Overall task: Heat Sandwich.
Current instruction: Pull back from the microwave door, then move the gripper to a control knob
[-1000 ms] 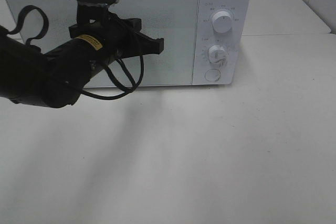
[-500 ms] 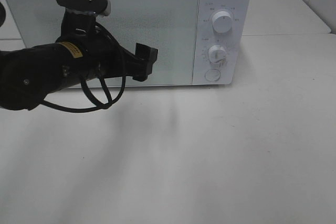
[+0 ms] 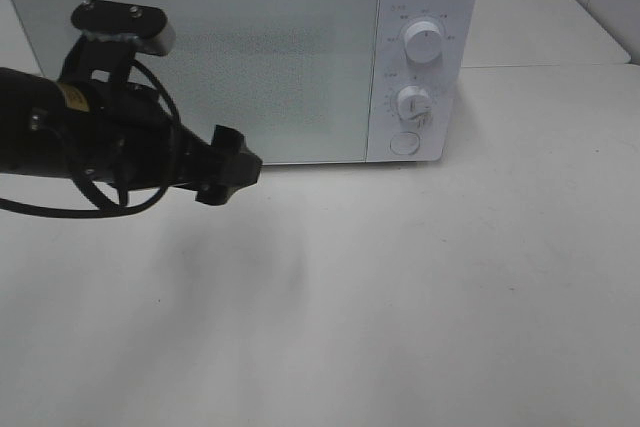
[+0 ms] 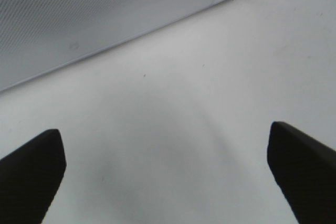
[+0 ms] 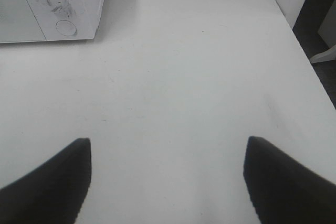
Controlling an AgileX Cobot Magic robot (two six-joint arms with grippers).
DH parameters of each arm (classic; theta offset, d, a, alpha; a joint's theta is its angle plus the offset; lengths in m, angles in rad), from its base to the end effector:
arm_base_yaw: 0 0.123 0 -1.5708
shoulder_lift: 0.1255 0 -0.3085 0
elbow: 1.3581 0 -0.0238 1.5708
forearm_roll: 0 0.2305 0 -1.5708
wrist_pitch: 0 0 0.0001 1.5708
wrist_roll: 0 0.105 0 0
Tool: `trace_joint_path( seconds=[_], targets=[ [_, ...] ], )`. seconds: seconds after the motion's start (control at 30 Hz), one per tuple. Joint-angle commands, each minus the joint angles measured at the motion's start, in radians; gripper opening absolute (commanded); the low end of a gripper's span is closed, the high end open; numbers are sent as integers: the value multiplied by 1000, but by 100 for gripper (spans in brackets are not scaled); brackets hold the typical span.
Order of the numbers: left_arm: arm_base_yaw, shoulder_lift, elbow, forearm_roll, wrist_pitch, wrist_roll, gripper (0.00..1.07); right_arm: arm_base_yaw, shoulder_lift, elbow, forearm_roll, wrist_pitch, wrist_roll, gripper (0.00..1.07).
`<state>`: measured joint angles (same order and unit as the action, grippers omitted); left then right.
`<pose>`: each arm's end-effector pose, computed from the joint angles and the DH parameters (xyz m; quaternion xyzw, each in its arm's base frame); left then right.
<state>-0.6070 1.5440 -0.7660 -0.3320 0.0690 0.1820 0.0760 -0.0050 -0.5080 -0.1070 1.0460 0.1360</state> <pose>0.2447 -0.1728 0.2294 0.2126 0.8932 -0.1559 0.3644 -0.0343 -0.0123 0.2650 0.0274 0.8443 0.0032 0.5352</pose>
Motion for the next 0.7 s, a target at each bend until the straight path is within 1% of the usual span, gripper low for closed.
trace_joint_path(
  seconds=[0.03,0.07,0.1,0.13,0.17,0.23,0.27,0.3,0.33,0.47,0.5,0.53,0.6,0.67,0.7],
  targets=[
    [66,-55,4,3,166,-7,101,-7,-26,0,-4,-8,-1,76],
    [90,-68,4,3,209,-7,101,-7,-26,0,-4,-8,-1,76],
    [139,-94,4,4,286,-7,101,-7,-26,0,-4,-8,-1,76],
    [158,-105,4,6,326,-7,101,-7,-26,0,-4,-8,-1,76],
    [158,-105,4,6,326,-7,101,-7,-26,0,-4,-8,-1,76],
    [209,-132,4,6,393,-7,101,-7,-26,0,-4,-8,-1,76],
    [255,-156,4,6,464,-7,101,-7,-26,0,-4,-8,-1,76],
    [281,-170,4,6,490,-7,101,-7,-26,0,-4,-8,-1,76],
    [281,-170,4,6,490,-7,101,-7,-26,0,-4,-8,-1,76],
    [394,-241,4,8,627,-10,101,-7,-26,0,-4,-8,-1,76],
    [394,-241,4,8,627,-10,101,-7,-26,0,-4,-8,-1,76],
    [411,-254,4,9,649,-11,101,-7,-26,0,-4,-8,-1,76],
    [463,-304,4,34,699,-35,101,-7,-26,0,-4,-8,-1,76],
    [478,-324,4,50,716,-45,101,-7,-26,0,-4,-8,-1,76],
    [491,-344,4,69,734,-61,101,-7,-26,0,-4,-8,-1,76]
  ],
)
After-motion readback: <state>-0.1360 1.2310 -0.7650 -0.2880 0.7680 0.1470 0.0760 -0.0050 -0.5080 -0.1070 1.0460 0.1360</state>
